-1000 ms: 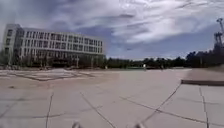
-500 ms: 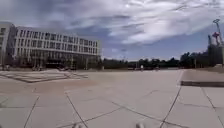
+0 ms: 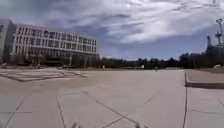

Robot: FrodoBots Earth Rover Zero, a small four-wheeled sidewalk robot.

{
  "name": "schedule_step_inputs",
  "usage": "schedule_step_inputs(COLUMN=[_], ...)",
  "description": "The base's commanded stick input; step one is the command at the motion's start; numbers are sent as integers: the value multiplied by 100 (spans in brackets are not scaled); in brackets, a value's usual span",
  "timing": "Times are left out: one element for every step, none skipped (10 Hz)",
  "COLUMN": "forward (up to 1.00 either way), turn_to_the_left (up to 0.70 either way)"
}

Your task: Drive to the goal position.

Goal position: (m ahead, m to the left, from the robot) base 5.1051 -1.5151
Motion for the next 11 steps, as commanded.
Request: schedule_step_inputs(forward=[70, 70, 70, 70, 70, 70, 70, 70, 70, 70, 70], turn_to_the_left=[0, 0, 0, 0, 0, 0, 0, 0, 0, 0, 0])
